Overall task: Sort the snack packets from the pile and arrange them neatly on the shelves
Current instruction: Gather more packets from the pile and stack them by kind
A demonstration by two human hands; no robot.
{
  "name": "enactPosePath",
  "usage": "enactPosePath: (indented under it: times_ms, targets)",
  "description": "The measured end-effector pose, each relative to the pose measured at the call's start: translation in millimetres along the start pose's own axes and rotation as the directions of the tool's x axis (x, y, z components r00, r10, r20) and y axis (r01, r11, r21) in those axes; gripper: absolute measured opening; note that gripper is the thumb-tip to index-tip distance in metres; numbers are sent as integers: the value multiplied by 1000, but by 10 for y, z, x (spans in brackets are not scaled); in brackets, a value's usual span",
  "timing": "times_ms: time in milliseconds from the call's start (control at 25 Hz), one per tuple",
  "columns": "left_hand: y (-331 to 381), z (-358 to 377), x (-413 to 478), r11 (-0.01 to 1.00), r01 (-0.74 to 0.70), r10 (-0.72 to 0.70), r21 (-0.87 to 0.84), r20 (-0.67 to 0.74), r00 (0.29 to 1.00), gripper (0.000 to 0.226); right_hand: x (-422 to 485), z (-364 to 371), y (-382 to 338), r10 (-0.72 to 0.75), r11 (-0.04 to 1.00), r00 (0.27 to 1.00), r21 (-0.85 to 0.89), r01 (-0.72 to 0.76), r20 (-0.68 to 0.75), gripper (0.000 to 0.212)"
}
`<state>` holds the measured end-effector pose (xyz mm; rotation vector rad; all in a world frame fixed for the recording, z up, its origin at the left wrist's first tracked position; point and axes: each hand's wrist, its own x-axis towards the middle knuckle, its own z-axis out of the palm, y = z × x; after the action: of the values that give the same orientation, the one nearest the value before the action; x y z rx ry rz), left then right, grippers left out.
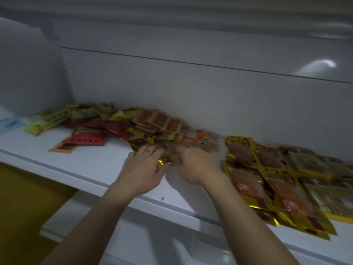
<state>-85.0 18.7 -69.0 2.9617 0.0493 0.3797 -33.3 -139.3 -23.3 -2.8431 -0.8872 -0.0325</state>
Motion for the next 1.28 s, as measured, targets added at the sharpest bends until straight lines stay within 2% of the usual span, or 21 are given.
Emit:
enactPosePath:
  times_ms: [80, 200, 360, 480, 600, 760, 880, 1000, 1040, 1160, 1200, 1280]
  targets:
    - [-304, -22, -39, 999, 51, -50, -12, 41, 998, 57, 248, 143, -225, -52, 998, 997, 45, 50, 50, 42]
    - [-597, -65, -68, 998, 39, -32, -43, 163, 986, 47, 562, 306, -443, -95, 993, 988, 83, 85, 123, 37]
    - [-908, -189, -22, 994, 107, -104, -38, 84, 991, 46, 852, 319, -574, -112, 989, 987, 110, 100, 112, 31]
    - [-1014, -173, -12, 991, 74, -64, -113, 93, 994, 54, 1022, 273, -620, -73, 989, 997, 130, 68, 36, 32]
    - [-961, -147, 5, 994, -32, 50, -107, 170, 984, 68, 1228, 290, -738, 17, 1000, 992, 10, -16, -129, 29]
    - [-1125, -139, 45, 998, -19, 31, -59, 216, 976, 67, 1381, 364, -889, -4, 987, 979, -161, -30, -206, 22]
    - [-1337, -160, 30, 996, -8, 29, -93, 224, 974, 57, 1221, 232, -808, 3, 969, 989, -244, -40, -151, 28]
    - [-1381, -168, 19, 992, 5, 22, -125, 208, 978, 54, 748, 59, -706, -27, 952, 999, -307, 13, -42, 4]
    - [-1367, -160, 15, 994, 5, 18, -110, 199, 980, 54, 573, 30, -692, -8, 952, 1000, -307, 9, 7, 10]
    - [-1294, -140, -8, 996, 2, 12, -94, 146, 989, 48, 84, -12, -681, 35, 975, 987, -222, 1, 160, 10]
    - [-1262, -151, -30, 995, -10, 23, -101, 131, 991, 53, -38, -38, -676, 37, 985, 982, -175, -4, 187, 7]
    - [-1187, -156, -86, 993, -43, 58, -108, 135, 989, 71, -150, -67, -661, 55, 998, 984, -24, -52, 172, 22]
